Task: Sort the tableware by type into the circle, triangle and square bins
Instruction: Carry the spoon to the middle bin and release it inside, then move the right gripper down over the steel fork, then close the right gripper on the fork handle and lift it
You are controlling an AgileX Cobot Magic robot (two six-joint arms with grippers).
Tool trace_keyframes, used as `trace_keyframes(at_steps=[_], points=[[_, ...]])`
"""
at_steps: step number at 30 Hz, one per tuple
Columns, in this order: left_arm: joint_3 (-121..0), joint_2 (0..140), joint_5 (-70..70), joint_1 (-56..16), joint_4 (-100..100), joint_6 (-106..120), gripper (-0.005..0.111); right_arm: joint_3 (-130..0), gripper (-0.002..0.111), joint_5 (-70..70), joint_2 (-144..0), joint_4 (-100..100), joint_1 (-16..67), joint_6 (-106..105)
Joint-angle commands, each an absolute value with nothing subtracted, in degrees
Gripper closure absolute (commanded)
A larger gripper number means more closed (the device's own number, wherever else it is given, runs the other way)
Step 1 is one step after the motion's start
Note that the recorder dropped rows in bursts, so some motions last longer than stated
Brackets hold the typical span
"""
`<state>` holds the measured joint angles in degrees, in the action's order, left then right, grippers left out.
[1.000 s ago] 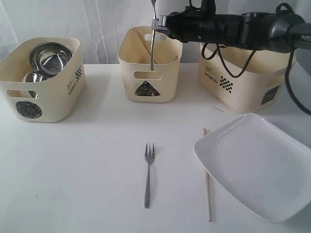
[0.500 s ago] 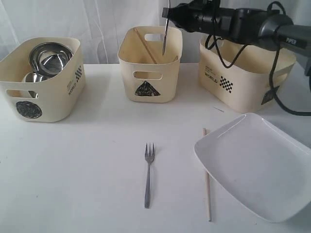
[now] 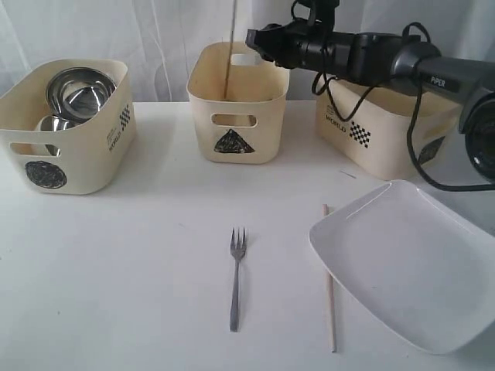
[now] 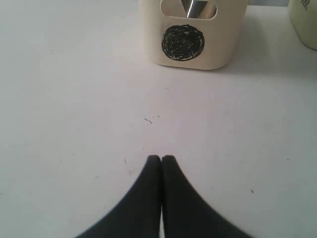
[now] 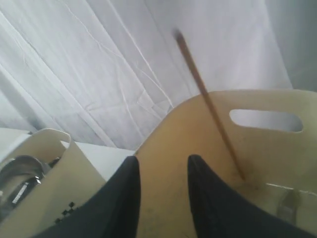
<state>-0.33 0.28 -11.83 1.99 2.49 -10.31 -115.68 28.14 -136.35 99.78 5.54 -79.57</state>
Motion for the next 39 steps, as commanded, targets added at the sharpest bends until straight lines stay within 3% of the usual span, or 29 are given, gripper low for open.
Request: trace_keyframes(at_steps=[1,5,12,16,24,30,39], points=[[0.00,0.00,-11.52,1.59,2.45,-10.26,0.107,-116.00,0.083,34.19,-133.47,98.54,4.48,-67.01],[0.00,0.00,-11.52,1.59,2.45,-10.26,0.107,-115.89,0.108,39.80,-130.64,81.32,4.21,-55.68],[0.00,0.00,-11.52,1.59,2.45,-10.24,0.107,-115.89,0.108,61.38,-125.70,30.56,7.64,-26.31],[0.00,0.00,-11.52,1.59,2.45,-10.24,0.107,-115.81,0.108,69.96,-124.45,13.93,14.00,-12.79],[0.00,0.00,-11.52,1.59,2.45,-10.24,0.107,-109.02,0.108,69.96,-125.02,7.39,29.84,0.31],[0.00,0.00,-11.52,1.59,2.45,-10.24,0.107,-105.21,0.108,69.96,-130.30,3.01,30.65,15.88],[0.00,0.00,-11.52,1.59,2.45,-10.24,0.107,-105.21,0.108,69.96,-129.48,5.10,30.76,15.18]])
